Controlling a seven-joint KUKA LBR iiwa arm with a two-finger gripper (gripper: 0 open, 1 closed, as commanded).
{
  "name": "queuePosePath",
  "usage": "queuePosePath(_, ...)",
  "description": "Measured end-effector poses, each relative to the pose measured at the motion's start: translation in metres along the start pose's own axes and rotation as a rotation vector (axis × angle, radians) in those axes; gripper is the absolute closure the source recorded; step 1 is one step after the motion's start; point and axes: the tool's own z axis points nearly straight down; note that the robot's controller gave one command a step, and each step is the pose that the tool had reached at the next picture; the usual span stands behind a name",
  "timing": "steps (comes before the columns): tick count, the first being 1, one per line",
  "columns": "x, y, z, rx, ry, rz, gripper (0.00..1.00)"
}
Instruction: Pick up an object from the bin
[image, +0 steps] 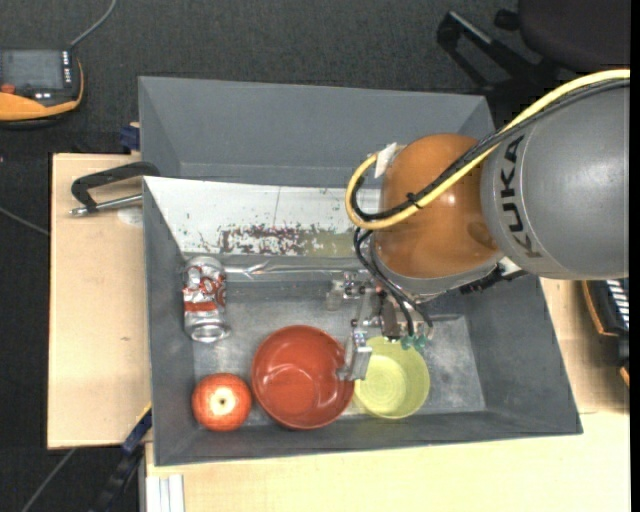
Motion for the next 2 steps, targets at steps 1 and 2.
queuePosePath(1, -0.0014, 0.0078, 0.1091, -0.002, -0.003, -0.233, 0.0)
queuePosePath(2, -0.0069, 0.0075, 0.1042, -0.003, -0.024, -0.228, 1.0)
